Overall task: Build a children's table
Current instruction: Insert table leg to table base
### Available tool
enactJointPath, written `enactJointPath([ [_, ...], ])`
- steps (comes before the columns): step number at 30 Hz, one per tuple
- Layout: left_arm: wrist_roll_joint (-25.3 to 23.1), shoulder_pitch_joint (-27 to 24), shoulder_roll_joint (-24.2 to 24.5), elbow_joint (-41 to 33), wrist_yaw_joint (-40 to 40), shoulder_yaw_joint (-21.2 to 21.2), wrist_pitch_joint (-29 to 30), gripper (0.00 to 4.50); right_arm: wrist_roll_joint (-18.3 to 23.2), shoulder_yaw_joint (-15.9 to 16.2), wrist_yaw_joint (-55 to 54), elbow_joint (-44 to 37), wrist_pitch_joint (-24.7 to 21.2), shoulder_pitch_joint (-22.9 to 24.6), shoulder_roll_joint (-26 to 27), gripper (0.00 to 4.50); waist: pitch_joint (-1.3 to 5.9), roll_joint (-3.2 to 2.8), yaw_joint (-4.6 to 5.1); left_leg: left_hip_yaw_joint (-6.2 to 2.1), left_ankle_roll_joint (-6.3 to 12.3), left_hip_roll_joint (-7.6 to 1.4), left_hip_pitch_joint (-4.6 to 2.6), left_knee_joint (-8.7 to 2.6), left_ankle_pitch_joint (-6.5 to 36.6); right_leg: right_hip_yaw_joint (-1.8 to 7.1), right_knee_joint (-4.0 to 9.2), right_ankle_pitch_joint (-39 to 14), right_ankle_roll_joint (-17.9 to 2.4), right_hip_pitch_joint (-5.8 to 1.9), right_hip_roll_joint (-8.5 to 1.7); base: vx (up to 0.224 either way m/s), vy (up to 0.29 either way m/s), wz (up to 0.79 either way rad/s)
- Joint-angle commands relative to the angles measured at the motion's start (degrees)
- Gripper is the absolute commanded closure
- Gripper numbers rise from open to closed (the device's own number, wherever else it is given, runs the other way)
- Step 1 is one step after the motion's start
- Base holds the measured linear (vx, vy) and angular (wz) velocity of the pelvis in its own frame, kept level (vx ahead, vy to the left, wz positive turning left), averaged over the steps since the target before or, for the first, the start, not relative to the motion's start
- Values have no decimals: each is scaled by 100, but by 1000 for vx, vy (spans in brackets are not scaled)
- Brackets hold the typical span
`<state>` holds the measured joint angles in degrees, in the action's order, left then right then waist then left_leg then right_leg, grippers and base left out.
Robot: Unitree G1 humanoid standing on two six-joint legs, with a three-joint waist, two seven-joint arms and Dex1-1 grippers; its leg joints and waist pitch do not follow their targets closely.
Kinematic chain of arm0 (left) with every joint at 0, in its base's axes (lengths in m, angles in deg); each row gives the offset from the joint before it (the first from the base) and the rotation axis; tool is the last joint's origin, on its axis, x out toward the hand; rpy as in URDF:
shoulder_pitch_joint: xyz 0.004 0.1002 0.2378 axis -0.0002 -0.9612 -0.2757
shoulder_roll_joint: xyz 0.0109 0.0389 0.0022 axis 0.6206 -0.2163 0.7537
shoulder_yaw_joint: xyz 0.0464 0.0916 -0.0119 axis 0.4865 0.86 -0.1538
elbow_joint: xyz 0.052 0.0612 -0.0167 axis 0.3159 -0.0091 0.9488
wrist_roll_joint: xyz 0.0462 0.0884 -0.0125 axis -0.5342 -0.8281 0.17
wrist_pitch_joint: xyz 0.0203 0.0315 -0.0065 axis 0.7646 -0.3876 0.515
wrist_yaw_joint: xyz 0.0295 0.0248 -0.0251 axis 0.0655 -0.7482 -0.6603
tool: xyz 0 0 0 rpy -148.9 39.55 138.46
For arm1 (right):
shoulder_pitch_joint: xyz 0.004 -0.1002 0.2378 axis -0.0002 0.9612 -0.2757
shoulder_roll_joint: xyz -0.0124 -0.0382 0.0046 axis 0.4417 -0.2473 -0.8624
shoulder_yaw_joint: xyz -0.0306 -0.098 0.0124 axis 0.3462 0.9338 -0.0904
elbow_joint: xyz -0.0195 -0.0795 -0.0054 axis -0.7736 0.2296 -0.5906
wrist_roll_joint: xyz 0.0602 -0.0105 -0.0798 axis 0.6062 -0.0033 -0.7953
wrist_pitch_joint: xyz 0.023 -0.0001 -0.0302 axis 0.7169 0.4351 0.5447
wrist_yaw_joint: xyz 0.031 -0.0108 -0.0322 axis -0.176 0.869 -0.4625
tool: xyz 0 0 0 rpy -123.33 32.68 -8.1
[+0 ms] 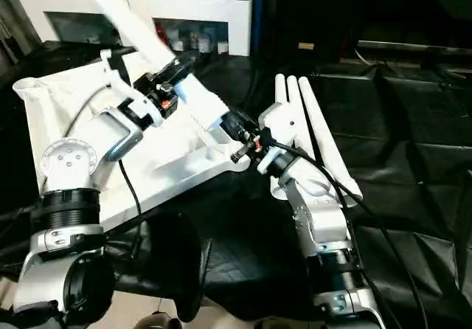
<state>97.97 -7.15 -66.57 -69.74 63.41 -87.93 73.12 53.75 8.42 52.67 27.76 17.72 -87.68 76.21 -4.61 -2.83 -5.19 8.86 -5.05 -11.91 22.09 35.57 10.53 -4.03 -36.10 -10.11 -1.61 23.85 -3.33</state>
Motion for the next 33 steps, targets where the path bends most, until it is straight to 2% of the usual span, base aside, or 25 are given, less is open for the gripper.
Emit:
enactJointPath([
  [1,-261,-56,103,-270,-64,170,-135,247,329,4,285,-433,-348,190,-127,379,529,-25,-16,5,353,-39,-43,-377,826,229,460,-925,-1055,-434,-347,0,0,0],
  [5,-113,5,96,-387,-39,67,-91,247,370,113,540,-706,-614,408,-397,354,527,-15,-22,21,353,-13,-27,-353,746,228,465,-915,-1039,-435,-334,0,0,0],
  [8,-56,23,127,-405,-104,52,-73,247,343,163,741,-803,-684,548,-639,323,520,-1,-21,25,331,-8,-23,-352,801,224,490,-1169,-966,-425,-335,0,0,0],
  [11,-33,-13,187,-461,-317,125,-37,247,513,146,957,-958,-930,639,-834,315,513,25,-36,30,366,-1,-23,-352,802,223,523,-1411,-878,-420,-331,0,0,0],
  [13,-94,-124,346,-627,-742,370,61,247,1343,-176,1187,-1248,-1876,655,-1053,315,512,48,-43,17,422,-10,-27,-361,752,231,514,-1436,-851,-428,-327,0,0,0],
  [15,-156,-199,459,-763,-1011,550,121,247,1941,-405,1344,-1357,-2533,578,-1218,315,519,55,-52,18,448,-22,-28,-357,706,233,516,-1440,-845,-413,-332,0,0,0],
  [16,-178,-214,492,-794,-1078,601,132,247,2028,-427,1396,-1364,-2641,551,-1264,315,525,35,-58,16,443,-25,-28,-352,697,227,506,-1441,-879,-408,-336,0,0,0],
  [17,-253,-258,592,-883,-1277,756,147,247,2218,-469,1527,-1386,-2866,481,-1373,315,521,49,-59,23,422,-25,-37,-354,702,224,512,-1470,-875,-401,-331,0,0,0],
  [18,-478,-357,809,-1057,-1697,1125,90,247,2489,-508,1695,-1416,-3167,337,-1495,315,519,95,-56,24,436,-28,-29,-362,681,228,528,-1510,-836,-403,-334,0,0,0],
  [19,-588,-399,897,-1117,-1860,1288,57,247,2603,-523,1740,-1415,-3306,262,-1524,315,530,76,-64,11,424,-31,-17,-363,635,231,493,-1478,-831,-418,-346,0,0,0],
  [20,-674,-431,965,-1149,-1981,1421,34,247,2663,-531,1777,-1404,-3365,183,-1538,315,518,63,-52,23,402,-32,-24,-361,645,228,509,-1564,-792,-385,-341,0,0,0],
  [21,-796,-465,1033,-1185,-2121,1580,-41,247,2809,-552,1812,-1355,-3582,42,-1559,315,518,88,-50,31,395,-28,-31,-360,664,229,529,-1631,-770,-382,-346,0,0,0],
  [22,-844,-475,1053,-1207,-2180,1646,-83,247,2871,-552,1830,-1308,-3721,-62,-1575,286,516,71,-50,25,364,-33,-34,-364,661,230,511,-1682,-763,-382,-345,0,0,0],
  [23,-876,-491,1092,-1255,-2309,1734,-114,247,2852,-532,1813,-1256,-3788,-176,-1573,286,518,94,-48,42,324,-36,-37,-360,636,233,525,-1665,-764,-375,-345,0,0,0],
  [24,-867,-510,1106,-1325,-2450,1786,-154,247,2828,-489,1792,-1184,-3916,-293,-1587,279,515,82,-59,35,299,-38,-48,-361,637,235,512,-1668,-783,-365,-352,0,0,0],
  [25,-824,-529,1118,-1413,-2595,1831,-153,247,2776,-415,1831,-1111,-4006,-418,-1621,273,520,80,-52,37,237,-36,-22,-368,596,235,497,-1615,-821,-389,-358,0,0,0],
  [26,-815,-531,1119,-1426,-2614,1835,-149,247,2768,-402,1842,-1102,-4015,-435,-1628,261,522,74,-62,44,224,-38,-39,-359,607,238,500,-1602,-830,-368,-357,0,0,0],
  [27,-801,-535,1105,-1466,-2659,1853,-160,247,2786,-313,1998,-1090,-4137,-464,-1710,261,514,130,-55,59,213,-35,-34,-359,631,246,507,-1573,-835,-376,-353,0,0,0],
  [28,-802,-540,1103,-1492,-2710,1877,-174,247,2799,-223,2131,-1090,-4229,-484,-1798,248,524,118,-65,48,213,-25,-26,-356,597,239,481,-1525,-850,-402,-348,0,0,0],
  [31,-765,-561,1092,-1586,-2892,1935,-194,247,2567,116,2407,-1015,-4289,-589,-1996,227,527,128,-102,60,241,-29,-26,-345,535,246,483,-1517,-801,-386,-354,0,0,0],
  [32,-713,-571,1083,-1638,-2975,1950,-166,247,2490,250,2512,-978,-4311,-658,-2071,206,532,130,-113,58,232,-33,-23,-340,512,246,478,-1525,-791,-390,-357,0,0,0],
  [33,-700,-574,1081,-1651,-2997,1953,-159,247,2478,280,2536,-970,-4322,-676,-2090,198,530,129,-119,62,241,-32,-24,-339,499,251,483,-1517,-783,-387,-357,0,0,0],
])
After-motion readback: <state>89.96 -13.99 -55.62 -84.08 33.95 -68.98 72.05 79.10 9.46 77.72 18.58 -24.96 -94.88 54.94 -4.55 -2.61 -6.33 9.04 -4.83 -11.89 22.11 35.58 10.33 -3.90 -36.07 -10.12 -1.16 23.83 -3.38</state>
